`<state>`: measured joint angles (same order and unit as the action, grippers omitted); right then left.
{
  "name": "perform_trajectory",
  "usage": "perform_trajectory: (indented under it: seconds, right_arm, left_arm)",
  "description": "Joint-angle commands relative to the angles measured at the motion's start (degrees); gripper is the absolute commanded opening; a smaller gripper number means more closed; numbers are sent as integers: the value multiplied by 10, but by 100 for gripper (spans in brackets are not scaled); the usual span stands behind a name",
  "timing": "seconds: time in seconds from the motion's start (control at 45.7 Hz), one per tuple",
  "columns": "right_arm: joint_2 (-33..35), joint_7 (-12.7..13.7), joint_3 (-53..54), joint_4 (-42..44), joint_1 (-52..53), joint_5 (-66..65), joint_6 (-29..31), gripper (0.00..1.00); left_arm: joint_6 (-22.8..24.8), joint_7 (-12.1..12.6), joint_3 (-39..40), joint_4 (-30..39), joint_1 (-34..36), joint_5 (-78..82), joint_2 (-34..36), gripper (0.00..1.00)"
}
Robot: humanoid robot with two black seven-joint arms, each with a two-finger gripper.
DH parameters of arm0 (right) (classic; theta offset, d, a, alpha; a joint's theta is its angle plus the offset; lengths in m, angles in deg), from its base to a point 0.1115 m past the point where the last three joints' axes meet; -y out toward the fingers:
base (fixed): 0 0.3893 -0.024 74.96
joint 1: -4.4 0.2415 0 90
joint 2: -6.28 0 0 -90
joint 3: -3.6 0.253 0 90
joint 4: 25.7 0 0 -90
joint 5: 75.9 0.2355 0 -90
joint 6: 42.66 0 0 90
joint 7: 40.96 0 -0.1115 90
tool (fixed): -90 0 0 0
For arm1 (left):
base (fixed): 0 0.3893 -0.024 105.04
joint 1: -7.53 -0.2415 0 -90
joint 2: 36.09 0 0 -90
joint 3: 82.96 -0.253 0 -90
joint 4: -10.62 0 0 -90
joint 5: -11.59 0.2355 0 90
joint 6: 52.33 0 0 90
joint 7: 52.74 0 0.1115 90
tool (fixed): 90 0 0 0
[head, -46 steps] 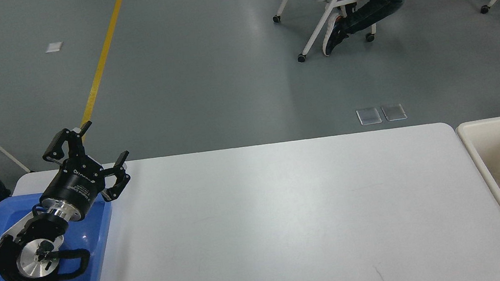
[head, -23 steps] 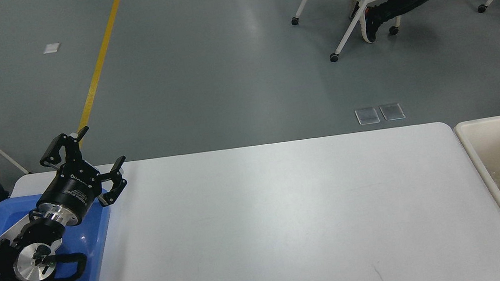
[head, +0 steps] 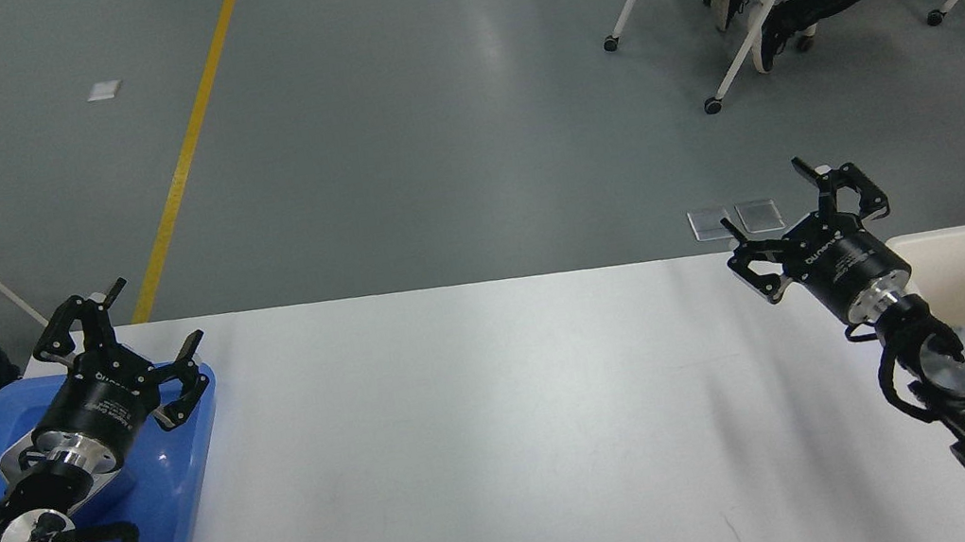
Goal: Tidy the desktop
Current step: 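Release the foil tray into the white bin and raise the right gripper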
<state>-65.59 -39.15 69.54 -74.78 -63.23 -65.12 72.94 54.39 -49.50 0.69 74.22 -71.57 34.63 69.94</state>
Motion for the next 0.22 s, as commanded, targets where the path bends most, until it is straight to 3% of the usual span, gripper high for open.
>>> perform_trajectory:
  seconds: [0.0, 0.197]
  right_arm:
    - [-15, -17, 53, -77, -65, -7, 1, 100]
    - [-14, -40, 111, -125, -138, -16, 2, 100]
  left_arm:
    - [4, 0, 37, 27, -33, 0, 1, 97]
    - [19, 0, 93, 54, -77, -1, -9, 97]
